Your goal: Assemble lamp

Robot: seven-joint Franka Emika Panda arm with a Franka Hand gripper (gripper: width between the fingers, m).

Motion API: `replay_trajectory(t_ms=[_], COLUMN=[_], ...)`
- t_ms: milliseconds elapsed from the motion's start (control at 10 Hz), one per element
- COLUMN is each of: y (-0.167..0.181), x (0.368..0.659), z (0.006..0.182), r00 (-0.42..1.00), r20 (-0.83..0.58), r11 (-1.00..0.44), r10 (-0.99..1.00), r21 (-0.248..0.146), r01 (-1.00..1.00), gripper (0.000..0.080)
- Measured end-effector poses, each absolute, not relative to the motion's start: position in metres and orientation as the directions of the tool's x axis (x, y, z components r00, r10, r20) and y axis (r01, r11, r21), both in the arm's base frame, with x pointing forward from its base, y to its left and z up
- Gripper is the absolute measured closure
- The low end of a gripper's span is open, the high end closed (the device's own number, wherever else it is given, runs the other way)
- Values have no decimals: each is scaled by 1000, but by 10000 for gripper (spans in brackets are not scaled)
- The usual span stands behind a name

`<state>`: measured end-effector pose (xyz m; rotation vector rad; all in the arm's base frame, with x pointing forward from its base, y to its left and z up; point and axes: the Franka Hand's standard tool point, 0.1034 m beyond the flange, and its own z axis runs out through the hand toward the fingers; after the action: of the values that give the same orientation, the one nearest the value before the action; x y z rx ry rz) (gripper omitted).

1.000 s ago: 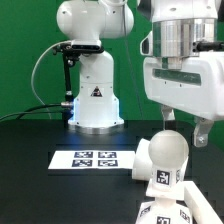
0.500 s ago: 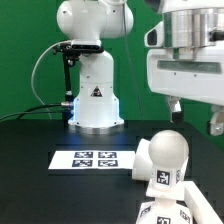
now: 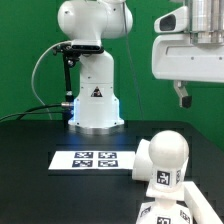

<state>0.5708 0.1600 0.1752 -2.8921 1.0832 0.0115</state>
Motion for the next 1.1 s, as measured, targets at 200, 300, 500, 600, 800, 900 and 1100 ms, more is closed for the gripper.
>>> replay_trajectory(t_ms=[200,300,500,600,800,900,1100], y=[160,160,165,163,177,175,171], x=[571,570,558,553,543,543,544], z=[175,173,157,148,124,125,125], r00=[837,881,991,1000,979,956,929], r20=[-19,-14,-1,-12,-4,-14,-18], r11=[-836,-880,-991,-1000,-977,-954,-927], r10=[-547,-473,-136,9,205,293,371], r21=[-49,-46,-9,8,64,62,63], r01=[-547,-473,-136,9,205,293,371], gripper=[101,101,101,101,101,101,101])
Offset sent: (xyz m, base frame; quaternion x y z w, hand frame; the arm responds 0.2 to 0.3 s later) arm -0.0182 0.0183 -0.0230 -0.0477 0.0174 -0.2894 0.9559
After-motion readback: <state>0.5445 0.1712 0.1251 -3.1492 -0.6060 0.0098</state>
